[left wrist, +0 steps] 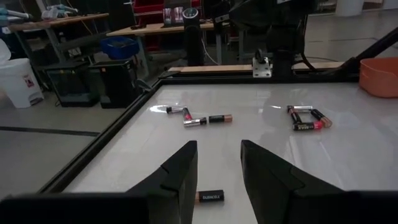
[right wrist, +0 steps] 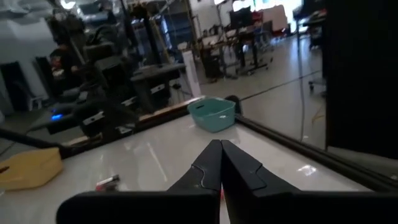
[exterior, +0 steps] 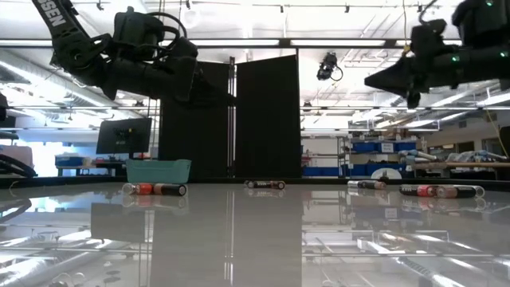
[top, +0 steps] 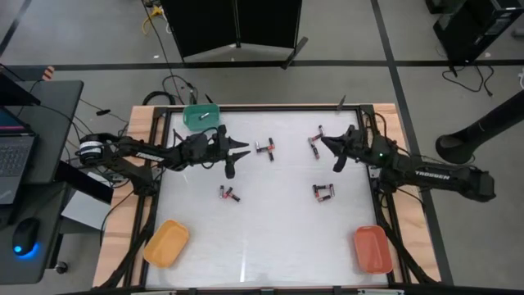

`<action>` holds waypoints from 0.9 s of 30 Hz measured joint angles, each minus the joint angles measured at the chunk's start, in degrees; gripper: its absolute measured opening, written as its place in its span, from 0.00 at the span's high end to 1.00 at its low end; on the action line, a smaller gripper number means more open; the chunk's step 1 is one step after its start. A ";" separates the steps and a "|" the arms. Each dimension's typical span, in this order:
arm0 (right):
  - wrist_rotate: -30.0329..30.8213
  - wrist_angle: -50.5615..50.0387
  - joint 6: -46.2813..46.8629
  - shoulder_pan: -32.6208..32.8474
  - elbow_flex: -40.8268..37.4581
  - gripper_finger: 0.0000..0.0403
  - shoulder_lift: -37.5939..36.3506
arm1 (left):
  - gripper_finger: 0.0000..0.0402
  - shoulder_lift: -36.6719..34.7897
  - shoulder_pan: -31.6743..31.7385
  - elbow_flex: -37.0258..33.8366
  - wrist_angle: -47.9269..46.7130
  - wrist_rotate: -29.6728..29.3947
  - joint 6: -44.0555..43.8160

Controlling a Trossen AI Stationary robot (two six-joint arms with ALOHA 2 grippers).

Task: Sort batteries
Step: Put the top center gold battery in front of the red battery into the orange bin

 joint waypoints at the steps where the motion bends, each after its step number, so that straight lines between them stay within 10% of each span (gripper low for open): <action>1: 0.51 -0.04 -0.06 1.09 1.03 0.96 1.57 | 0.67 0.00 0.00 0.00 0.02 0.00 0.02; 15: 17.55 1.50 7.02 13.78 14.91 0.76 31.86 | 0.67 0.00 1.14 0.00 -0.02 -0.24 3.35; 27: 19.21 -4.46 14.47 14.59 34.95 0.49 60.15 | 0.67 0.02 1.27 0.00 -0.52 -0.24 2.95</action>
